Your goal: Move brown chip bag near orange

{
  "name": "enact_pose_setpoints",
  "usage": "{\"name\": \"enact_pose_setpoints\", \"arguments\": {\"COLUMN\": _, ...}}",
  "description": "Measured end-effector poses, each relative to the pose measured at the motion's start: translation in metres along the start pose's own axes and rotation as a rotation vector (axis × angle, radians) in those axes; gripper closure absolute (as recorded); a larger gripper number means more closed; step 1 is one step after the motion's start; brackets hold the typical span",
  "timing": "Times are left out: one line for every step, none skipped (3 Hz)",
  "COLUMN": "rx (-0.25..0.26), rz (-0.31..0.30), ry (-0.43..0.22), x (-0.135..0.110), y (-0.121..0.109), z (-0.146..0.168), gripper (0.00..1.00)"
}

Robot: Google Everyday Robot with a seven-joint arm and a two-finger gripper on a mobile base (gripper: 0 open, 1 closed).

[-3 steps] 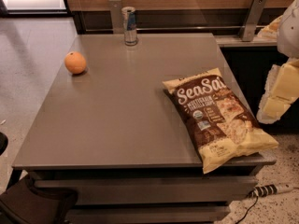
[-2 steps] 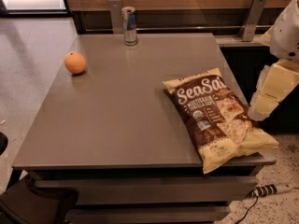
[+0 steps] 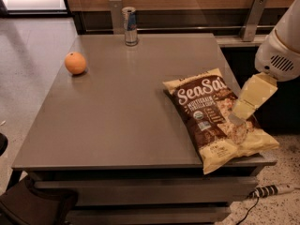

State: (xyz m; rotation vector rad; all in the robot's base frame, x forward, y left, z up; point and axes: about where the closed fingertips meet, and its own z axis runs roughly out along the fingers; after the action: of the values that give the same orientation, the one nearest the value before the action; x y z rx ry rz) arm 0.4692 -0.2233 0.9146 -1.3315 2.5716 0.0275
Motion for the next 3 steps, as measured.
{"name": "enact_pose_setpoints", "arguments": {"rx": -0.019, "rz": 0.083, "ry": 0.025, "x": -0.004, "y": 0.017, "z": 0.014, "gripper": 0.00}}
{"name": "enact_pose_setpoints", "arguments": {"rx": -0.042, "rz": 0.134, "ry": 0.047, "x": -0.010, "y": 0.038, "z": 0.029, "gripper": 0.00}}
{"name": "enact_pose_setpoints", "arguments": {"rx": -0.072, "rz": 0.181, "ry": 0.054, "x": -0.011, "y": 0.052, "z": 0.063, "gripper": 0.00}}
